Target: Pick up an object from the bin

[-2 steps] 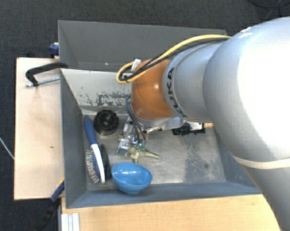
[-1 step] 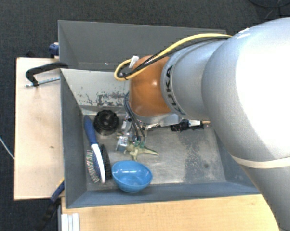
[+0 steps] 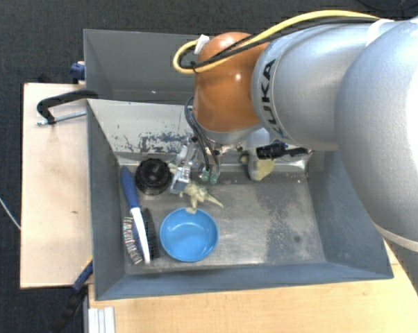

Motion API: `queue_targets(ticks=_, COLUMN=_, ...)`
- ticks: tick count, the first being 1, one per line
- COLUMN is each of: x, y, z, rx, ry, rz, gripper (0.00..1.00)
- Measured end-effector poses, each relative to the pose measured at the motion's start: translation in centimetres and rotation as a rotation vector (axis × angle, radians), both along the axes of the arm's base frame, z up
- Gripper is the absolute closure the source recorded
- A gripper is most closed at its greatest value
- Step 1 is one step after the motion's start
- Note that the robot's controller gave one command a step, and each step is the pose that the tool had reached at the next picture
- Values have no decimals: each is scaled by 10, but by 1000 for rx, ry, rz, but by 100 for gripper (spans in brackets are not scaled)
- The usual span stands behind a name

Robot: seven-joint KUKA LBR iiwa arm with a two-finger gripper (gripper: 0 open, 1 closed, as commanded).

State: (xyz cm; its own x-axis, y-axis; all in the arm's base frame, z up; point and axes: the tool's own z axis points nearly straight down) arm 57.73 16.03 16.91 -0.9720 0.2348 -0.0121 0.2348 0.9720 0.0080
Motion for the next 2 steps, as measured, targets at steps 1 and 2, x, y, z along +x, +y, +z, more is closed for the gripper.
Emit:
queue_targets(ticks=1, x=22, y=11, z=42, rx=0, ry=2, rz=0, gripper=100)
queue_targets(ticks=2, x=18, y=16, z=-43, rx=-3, ry=19, rz=-221, gripper=100)
